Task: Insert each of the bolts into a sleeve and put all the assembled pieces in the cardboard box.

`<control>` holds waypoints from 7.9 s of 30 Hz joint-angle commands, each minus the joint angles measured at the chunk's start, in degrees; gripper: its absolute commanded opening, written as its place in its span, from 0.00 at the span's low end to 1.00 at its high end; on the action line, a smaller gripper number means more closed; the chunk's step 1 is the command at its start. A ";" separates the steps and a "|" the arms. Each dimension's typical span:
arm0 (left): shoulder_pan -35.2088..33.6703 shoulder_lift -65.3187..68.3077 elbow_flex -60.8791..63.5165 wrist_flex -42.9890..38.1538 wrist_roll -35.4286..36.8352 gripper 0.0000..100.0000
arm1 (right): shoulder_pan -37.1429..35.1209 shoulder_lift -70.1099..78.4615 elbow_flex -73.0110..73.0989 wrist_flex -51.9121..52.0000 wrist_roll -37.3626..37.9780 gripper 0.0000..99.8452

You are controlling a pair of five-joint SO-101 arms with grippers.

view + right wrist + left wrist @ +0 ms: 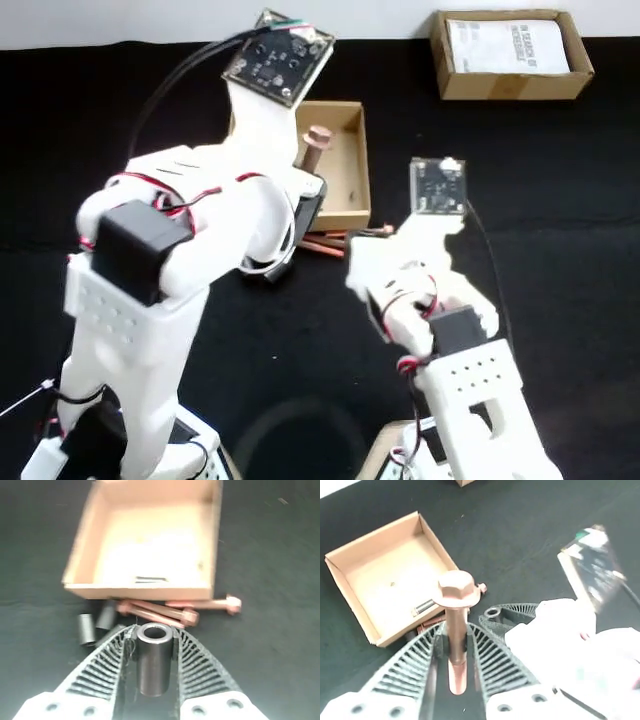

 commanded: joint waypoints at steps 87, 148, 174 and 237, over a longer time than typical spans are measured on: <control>8.31 -38.55 67.74 -36.13 15.38 0.29 | -2.51 -32.31 29.49 -21.32 5.98 0.01; -52.88 -83.47 121.54 -43.25 13.36 0.01 | -5.58 73.89 -66.77 7.16 58.99 0.23; -52.88 -83.47 121.54 -43.25 13.27 0.01 | -14.46 76.79 -60.70 21.23 84.75 0.23; -52.79 -83.47 121.54 -43.34 13.27 0.01 | -17.98 89.71 -61.76 35.12 66.02 0.01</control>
